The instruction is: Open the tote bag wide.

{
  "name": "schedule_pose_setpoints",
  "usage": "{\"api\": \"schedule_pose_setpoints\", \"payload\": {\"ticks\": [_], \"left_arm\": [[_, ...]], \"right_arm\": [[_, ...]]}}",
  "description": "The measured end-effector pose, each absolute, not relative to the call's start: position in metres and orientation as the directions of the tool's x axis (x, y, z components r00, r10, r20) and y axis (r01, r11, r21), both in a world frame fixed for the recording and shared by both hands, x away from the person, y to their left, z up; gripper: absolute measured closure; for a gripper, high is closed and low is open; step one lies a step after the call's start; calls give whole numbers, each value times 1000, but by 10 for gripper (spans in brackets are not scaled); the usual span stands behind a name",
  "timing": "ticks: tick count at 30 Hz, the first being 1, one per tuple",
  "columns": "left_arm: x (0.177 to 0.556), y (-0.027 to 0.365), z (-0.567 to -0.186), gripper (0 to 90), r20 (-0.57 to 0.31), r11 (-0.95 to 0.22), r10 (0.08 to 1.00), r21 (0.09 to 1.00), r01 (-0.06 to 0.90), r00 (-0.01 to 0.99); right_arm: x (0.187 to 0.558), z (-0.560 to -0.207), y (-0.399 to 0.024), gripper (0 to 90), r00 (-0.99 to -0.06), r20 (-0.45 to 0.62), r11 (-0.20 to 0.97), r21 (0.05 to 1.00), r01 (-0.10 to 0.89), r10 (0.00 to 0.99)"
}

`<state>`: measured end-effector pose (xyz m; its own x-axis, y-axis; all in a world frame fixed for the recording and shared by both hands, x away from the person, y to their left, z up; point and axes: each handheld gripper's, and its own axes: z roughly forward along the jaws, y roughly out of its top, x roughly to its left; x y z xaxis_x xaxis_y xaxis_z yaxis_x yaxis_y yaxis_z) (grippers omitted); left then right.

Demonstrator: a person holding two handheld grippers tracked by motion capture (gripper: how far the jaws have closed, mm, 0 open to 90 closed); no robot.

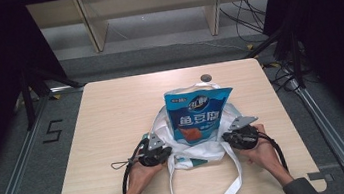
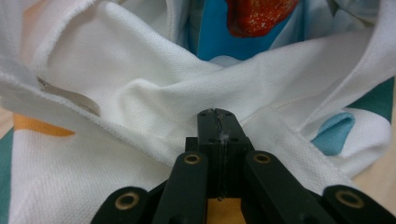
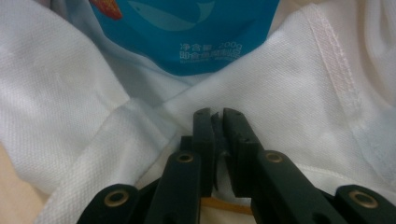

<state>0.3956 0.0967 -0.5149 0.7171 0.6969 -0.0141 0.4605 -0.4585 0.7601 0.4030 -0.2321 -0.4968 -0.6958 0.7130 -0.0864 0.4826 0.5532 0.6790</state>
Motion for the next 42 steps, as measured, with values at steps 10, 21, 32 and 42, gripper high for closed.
{"api": "schedule_pose_setpoints", "payload": {"ticks": [10,21,32,42], "left_arm": [[430,106,-517,884,-38,-401,743,774,490,668],[432,103,-517,878,-11,-407,751,780,475,661],[428,112,-496,720,-30,-373,757,801,469,653],[405,120,-469,478,-145,-262,750,831,491,645]], "right_arm": [[424,-499,-221,832,-684,-84,536,693,482,725],[439,-501,-220,817,-655,-86,508,709,489,751],[442,-487,-238,609,-606,27,377,761,528,795],[422,-466,-241,436,-597,71,306,807,506,799]]}}
